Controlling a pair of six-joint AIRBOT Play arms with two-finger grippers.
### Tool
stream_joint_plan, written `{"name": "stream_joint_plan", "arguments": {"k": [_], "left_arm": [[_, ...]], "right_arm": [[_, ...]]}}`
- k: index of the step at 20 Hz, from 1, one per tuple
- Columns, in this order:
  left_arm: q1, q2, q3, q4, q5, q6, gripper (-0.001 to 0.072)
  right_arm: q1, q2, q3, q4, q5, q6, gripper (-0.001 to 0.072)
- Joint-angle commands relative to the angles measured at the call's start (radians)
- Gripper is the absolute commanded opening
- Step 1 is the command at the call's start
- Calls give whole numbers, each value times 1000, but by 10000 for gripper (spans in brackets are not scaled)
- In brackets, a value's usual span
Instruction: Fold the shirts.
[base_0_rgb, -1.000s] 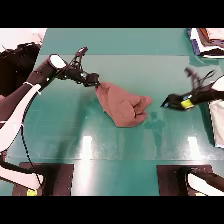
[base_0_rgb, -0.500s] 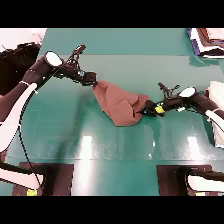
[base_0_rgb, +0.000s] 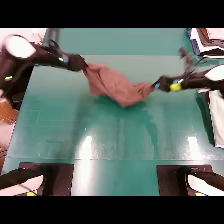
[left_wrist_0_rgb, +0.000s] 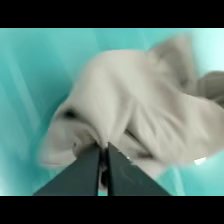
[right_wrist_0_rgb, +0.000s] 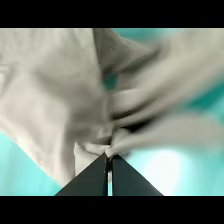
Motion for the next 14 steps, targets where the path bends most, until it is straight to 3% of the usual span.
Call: {"name": "stream_joint_plan", "arguments": {"k": [1, 5, 8, 10, 14], "left_arm": [[0, 247, 0, 29, 51, -4, 28], [0, 475, 0, 25, 113, -59, 28], [0, 560, 0, 12, 120, -80, 28], [0, 565, 0, -5, 77, -80, 28], [0, 463, -15, -8, -104, -82, 28]], "right_arm": [[-60, 187, 156, -20, 5, 11, 17], [-103, 329, 302, -25, 5, 11, 17], [-119, 391, 373, -134, 19, 64, 17], [-119, 409, 397, -207, 24, 103, 17], [-93, 331, 395, -210, 89, 153, 17]]}}
